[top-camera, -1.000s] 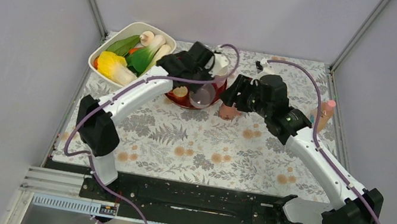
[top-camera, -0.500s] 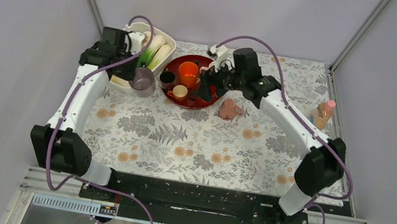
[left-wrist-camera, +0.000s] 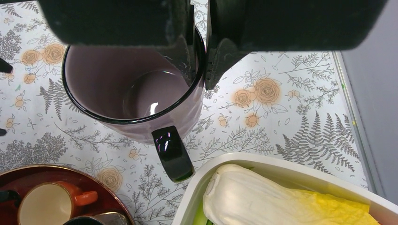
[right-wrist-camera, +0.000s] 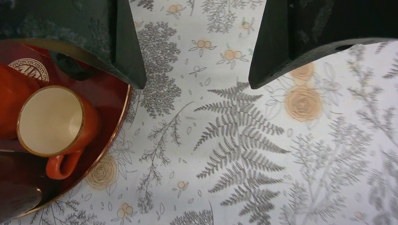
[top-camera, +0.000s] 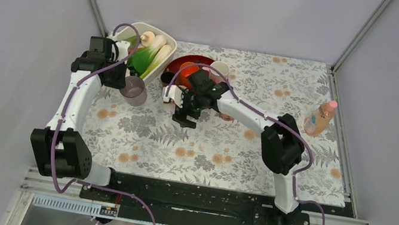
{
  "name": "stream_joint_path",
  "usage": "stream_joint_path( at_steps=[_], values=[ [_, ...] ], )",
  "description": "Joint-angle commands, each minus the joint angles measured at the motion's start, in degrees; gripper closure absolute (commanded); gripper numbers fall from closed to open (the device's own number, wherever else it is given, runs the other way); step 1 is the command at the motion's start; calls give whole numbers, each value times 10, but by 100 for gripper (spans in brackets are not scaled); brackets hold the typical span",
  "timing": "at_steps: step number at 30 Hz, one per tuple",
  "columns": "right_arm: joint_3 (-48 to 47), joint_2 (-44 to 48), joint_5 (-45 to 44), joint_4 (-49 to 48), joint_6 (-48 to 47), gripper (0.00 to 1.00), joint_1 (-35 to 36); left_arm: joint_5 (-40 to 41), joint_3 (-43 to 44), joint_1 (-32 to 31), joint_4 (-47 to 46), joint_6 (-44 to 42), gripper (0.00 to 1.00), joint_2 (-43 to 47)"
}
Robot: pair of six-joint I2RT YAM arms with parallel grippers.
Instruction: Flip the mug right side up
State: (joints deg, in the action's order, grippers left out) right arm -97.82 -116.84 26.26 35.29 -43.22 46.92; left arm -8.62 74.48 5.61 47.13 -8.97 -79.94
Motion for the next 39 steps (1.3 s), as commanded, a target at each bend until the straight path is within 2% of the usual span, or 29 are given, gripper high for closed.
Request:
stream_joint_path(
  at_steps=[1, 8, 15, 22, 25, 27, 30, 31, 39],
  values=[
    [-16, -22, -56, -15, -109, 10, -3, -30, 26, 13, -47, 11, 100, 4],
    [-51, -79, -91, 6, -139, 8, -2, -35, 30, 21, -44, 10, 100, 2],
    [-86, -124, -145, -12, -117, 8, -3, -36, 39, 24, -38, 8, 100, -5],
    [-117, -153, -158, 19, -118, 8, -4, -40, 44, 36, -34, 9, 100, -8],
    [-136, -165, -159, 43, -91, 9, -8, -39, 46, 39, -33, 8, 100, -10],
    [-155, -174, -144, 87, -95, 14, -9, -38, 45, 40, -32, 6, 100, -9],
    [-153, -172, -134, 108, -81, 45, -9, -37, 46, 41, -32, 6, 100, -11],
    [-148, -169, -133, 112, -73, 51, -8, -38, 47, 40, -32, 6, 100, -10],
    [-19, -91, -141, 68, -86, 57, 8, -43, 55, 41, -31, 6, 100, -10]
  ],
)
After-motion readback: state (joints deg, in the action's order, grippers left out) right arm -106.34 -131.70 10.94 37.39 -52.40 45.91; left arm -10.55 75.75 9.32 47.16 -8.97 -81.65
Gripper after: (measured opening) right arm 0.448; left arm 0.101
